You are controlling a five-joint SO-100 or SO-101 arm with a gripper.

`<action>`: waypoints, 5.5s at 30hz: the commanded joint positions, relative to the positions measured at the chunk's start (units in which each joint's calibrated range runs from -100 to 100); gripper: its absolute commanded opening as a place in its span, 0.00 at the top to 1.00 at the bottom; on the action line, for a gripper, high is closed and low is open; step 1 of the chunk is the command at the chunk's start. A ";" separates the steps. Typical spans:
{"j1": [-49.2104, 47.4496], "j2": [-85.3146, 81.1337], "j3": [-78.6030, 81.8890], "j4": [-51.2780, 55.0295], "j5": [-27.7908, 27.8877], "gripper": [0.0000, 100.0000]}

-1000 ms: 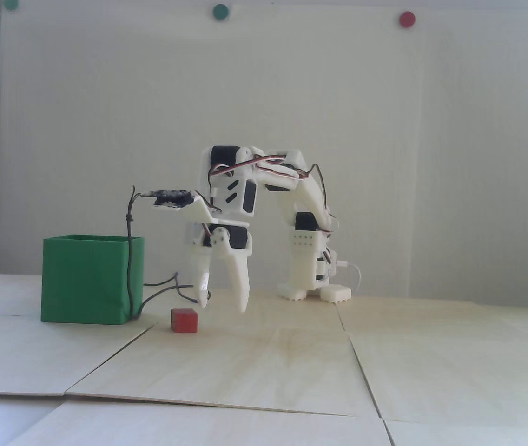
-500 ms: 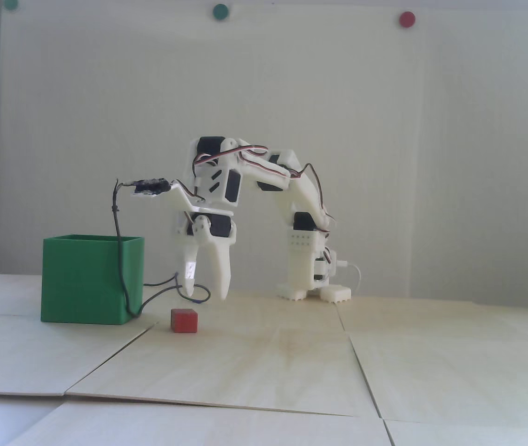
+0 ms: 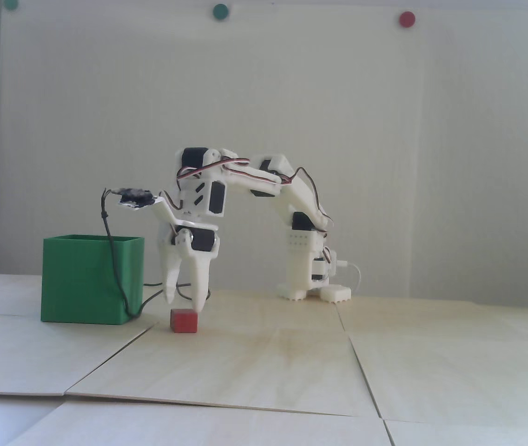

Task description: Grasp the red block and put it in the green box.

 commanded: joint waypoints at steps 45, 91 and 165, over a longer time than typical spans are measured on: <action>-11.09 -1.66 -10.12 11.30 14.61 0.74; -12.86 -0.87 -10.03 8.10 1.96 0.74; -10.29 5.13 -9.41 5.48 -32.29 0.83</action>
